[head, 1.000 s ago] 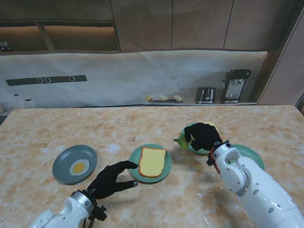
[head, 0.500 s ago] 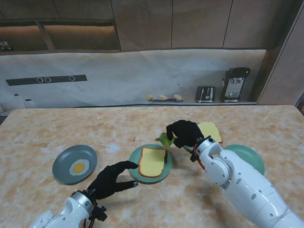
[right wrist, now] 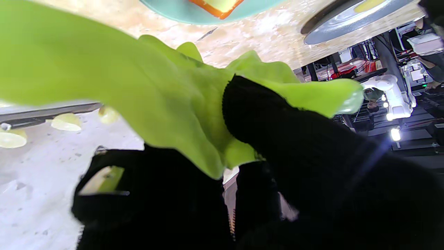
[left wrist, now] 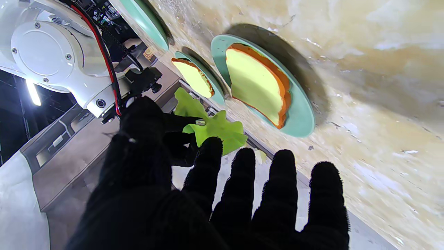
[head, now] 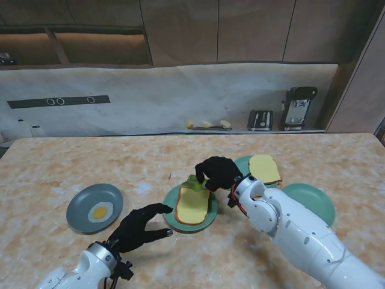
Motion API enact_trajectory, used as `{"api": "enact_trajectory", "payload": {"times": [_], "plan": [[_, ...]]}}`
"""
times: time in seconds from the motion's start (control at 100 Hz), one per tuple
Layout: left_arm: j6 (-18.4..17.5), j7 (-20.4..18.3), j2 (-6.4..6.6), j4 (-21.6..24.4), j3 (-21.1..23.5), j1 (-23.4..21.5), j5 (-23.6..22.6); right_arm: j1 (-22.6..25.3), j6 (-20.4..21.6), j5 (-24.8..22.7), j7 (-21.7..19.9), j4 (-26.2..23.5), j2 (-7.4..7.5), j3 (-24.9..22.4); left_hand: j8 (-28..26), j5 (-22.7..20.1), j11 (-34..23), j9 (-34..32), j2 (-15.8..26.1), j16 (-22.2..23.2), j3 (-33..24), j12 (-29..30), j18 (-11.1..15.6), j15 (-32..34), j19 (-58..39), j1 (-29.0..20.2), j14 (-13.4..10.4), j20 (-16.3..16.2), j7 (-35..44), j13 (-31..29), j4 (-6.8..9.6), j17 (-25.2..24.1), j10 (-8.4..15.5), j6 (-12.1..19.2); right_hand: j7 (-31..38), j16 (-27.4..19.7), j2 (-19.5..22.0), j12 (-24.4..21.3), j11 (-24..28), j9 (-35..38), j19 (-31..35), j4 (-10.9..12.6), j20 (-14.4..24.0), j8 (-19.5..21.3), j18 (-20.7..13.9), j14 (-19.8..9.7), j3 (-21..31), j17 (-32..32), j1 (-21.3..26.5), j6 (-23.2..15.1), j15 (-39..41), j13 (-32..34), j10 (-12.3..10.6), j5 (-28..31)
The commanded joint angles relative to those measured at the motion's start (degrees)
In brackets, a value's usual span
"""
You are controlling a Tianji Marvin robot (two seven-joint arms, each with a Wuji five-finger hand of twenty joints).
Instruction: Prepare sandwich (Bread, lettuce, and egg)
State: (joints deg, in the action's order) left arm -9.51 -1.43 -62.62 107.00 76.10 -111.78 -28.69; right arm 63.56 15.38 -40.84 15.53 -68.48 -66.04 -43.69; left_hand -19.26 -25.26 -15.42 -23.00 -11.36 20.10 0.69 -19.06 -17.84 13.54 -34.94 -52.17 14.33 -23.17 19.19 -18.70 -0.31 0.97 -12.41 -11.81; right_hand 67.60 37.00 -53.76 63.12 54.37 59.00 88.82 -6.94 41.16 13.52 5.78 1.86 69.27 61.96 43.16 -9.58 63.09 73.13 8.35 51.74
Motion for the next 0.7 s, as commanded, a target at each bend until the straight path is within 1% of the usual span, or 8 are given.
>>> {"api": "enact_trajectory", "payload": {"times": [0.0, 0.12, 0.23, 0.43, 0.69], "plan": [[-0.2, -0.6, -0.13, 0.4, 0.2, -0.6, -0.2, -0.3, 0.6, 0.2, -0.4, 0.2, -1.00, 0.8, -0.7, -0.7, 0.4, 1.7, 1.8, 0.6, 0.5, 0.0, 0.3, -0.1, -0.4, 0.0, -0.4, -1.3, -0.1, 1.6, -1.32, -0.8, 0.5, 1.2, 4.0, 1.3, 1.2, -27.3, 1.1, 0.9, -0.3, 0.6, 1.3, -0.4, -4.2, 3.6, -0.2, 0.0, 2.3, -1.8, -0.9, 0.1, 0.2, 2.4], [-0.4, -0.4, -0.16, 0.5, 0.5, -0.8, -0.3, -1.1, 0.9, 0.7, -0.1, 1.1, -1.41, 2.1, -0.7, -0.7, 0.4, 1.7, 1.7, 0.6, 0.5, 0.0, 0.2, -0.1, -0.4, 0.0, -0.5, -1.3, -0.1, 1.6, -1.33, -0.8, 0.4, 1.2, 4.1, 1.2, 1.4, -27.8, 1.1, 0.7, -0.5, 0.4, 1.2, -0.8, -4.2, 3.7, -0.6, -0.5, 2.3, -2.0, -1.1, -0.3, -0.1, 2.3], [-0.6, -0.2, -0.18, 0.5, 0.7, -1.1, -0.4, -1.5, 1.4, 0.9, -0.4, 1.5, -1.49, 3.0, -0.7, -0.7, 0.4, 1.7, 1.7, 0.6, 0.5, 0.0, 0.2, -0.1, -0.4, 0.0, -0.4, -1.3, -0.1, 1.6, -1.33, -0.9, 0.4, 1.1, 4.3, 1.2, 1.5, -28.4, 1.3, 0.6, -0.6, 0.4, 1.2, -1.3, -4.2, 3.7, -0.9, -0.7, 2.4, -2.4, -1.0, -0.5, -0.4, 2.3], [-0.6, -0.2, -0.19, 0.6, 1.0, -1.4, -0.4, -2.1, 3.0, 1.0, -2.3, 2.8, -1.14, 5.3, -0.7, -0.7, 0.4, 1.7, 1.8, 0.5, 0.5, 0.0, 0.3, -0.1, -0.4, 0.0, -0.4, -1.3, -0.1, 1.7, -1.32, -0.9, 0.4, 1.1, 5.0, 1.2, 1.5, -29.3, 2.0, -0.4, 0.0, 0.6, 1.1, -1.7, -4.4, 4.0, -0.6, -3.1, 2.0, -3.1, -0.5, -2.4, -1.5, 1.7], [-0.9, -0.3, -0.19, 0.6, 1.4, -1.5, -0.3, -2.7, 3.9, 0.5, -2.9, 4.9, -0.98, 7.5, -0.8, -1.1, 0.4, 1.5, 1.8, 0.6, 0.5, 0.0, 0.3, -0.1, -0.3, 0.0, -0.4, -1.3, 0.1, 1.5, -1.32, -0.8, 0.4, 1.1, 5.1, 0.5, 1.8, -30.5, 2.3, -1.8, -0.1, -0.1, 0.2, -1.4, -4.5, 4.1, -1.0, -5.9, 1.9, -3.8, -0.8, -4.7, -2.7, 0.9]]}}
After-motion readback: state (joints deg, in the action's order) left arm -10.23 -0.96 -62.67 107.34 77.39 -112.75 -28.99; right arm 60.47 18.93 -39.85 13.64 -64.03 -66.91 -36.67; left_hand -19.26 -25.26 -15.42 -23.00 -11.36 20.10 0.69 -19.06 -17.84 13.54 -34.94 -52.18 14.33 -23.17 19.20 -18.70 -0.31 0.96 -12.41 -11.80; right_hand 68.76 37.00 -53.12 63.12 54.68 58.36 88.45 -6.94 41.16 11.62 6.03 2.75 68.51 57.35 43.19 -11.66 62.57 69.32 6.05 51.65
